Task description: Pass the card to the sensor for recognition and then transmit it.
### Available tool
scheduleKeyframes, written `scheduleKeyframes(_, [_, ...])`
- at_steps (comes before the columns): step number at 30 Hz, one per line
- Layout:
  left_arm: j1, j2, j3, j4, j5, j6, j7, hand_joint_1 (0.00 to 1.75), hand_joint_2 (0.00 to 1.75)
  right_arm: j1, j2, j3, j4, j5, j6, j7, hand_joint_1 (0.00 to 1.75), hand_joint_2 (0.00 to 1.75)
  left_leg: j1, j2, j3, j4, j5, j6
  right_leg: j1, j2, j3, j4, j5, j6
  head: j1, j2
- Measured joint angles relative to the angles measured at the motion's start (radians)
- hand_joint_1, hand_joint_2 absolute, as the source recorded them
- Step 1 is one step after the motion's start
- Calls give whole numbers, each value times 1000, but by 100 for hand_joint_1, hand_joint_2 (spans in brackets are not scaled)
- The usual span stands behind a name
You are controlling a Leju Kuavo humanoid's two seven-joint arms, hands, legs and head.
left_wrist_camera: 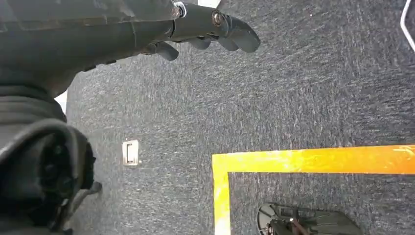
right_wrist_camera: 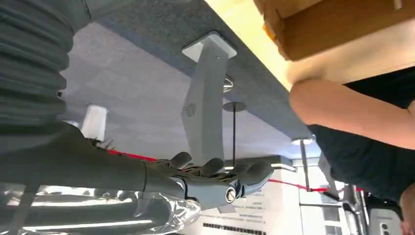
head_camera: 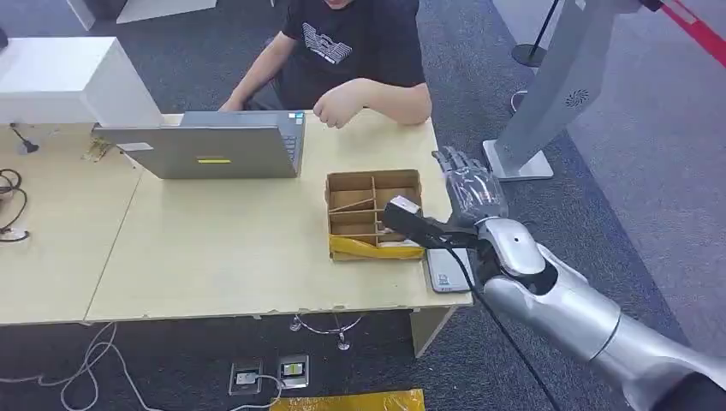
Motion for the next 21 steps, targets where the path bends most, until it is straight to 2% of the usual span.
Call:
scheduleKeyframes(10, [9, 1, 0, 0, 2, -11, 15, 0, 0, 27, 79, 31, 98, -31, -61, -101, 0, 175, 0, -1, -1, 0, 0, 0, 0, -1, 0, 0, 0, 0, 0, 0])
scheduleKeyframes(21, [12, 3, 2, 0, 2, -18, 32, 0, 0, 30, 159, 48, 220, -52, -89, -138, 0, 175, 0, -1, -1, 0, 0, 0, 0, -1, 0, 0, 0, 0, 0, 0])
